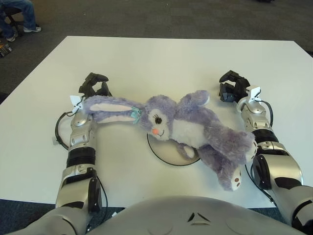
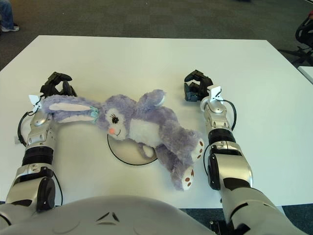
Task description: Put the doll into the plate.
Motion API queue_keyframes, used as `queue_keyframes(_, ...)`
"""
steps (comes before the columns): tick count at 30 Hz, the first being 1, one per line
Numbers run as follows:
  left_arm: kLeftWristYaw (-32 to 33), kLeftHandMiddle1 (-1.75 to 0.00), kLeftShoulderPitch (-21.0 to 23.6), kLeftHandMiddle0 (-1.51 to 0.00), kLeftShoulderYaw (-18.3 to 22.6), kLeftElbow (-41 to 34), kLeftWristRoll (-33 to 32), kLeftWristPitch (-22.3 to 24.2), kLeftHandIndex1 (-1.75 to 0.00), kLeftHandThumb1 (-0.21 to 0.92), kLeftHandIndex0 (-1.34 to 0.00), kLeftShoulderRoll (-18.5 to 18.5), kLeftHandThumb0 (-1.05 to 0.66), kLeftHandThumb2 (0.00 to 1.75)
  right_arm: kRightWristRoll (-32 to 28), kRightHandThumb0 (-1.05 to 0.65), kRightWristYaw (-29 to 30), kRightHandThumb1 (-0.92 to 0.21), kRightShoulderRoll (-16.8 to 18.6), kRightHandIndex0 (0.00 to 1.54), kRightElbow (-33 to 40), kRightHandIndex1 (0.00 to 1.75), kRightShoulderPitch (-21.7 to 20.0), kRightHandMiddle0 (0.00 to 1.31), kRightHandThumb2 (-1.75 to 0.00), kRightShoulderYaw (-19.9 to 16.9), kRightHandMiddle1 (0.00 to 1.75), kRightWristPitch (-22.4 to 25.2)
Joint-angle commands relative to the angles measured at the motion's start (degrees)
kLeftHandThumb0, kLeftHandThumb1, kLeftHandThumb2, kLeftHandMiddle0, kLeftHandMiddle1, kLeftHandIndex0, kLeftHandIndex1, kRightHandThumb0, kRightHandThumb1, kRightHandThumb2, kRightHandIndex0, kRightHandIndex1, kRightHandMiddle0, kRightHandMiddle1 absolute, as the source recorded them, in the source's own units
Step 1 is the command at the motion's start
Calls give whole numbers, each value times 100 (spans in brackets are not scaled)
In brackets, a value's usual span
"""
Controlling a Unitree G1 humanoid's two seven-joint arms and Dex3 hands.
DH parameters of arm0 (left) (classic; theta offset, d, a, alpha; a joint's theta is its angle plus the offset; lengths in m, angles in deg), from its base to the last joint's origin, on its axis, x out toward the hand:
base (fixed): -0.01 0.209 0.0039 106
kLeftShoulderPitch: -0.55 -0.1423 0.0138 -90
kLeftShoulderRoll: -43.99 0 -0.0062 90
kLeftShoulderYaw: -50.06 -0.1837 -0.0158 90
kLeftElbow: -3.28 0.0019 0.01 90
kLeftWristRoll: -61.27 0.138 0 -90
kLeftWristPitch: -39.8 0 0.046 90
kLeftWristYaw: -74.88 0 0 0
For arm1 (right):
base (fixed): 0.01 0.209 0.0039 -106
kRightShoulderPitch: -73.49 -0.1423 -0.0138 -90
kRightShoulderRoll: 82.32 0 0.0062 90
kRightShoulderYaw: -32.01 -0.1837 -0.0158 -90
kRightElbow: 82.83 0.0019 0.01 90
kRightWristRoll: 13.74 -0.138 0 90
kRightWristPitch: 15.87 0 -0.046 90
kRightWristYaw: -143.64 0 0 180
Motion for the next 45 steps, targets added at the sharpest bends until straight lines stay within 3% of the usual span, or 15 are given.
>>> queue_keyframes(1,-170,-175,-67,-112,-154,34,-51,-138,-175,43,-52,-156,-45,118,153,-1,-36,-23,57,67,-244,175,342,53,-138,90,161,328)
queue_keyframes(15,-487,-175,-289,-113,-511,-317,-147,-366,-175,45,-51,-544,-44,115,145,-1,-57,-23,55,67,-181,175,371,51,-139,95,165,356)
queue_keyframes(27,-487,-175,-423,-117,-733,-507,-33,-433,-175,46,-50,-550,-43,113,161,-1,-14,-23,67,67,-169,175,376,51,-138,104,163,365)
queue_keyframes(45,-242,-175,-361,-115,-644,-200,81,-692,-175,48,-48,-573,-43,111,144,-1,518,-25,193,67,-79,175,425,49,-137,-8,164,273)
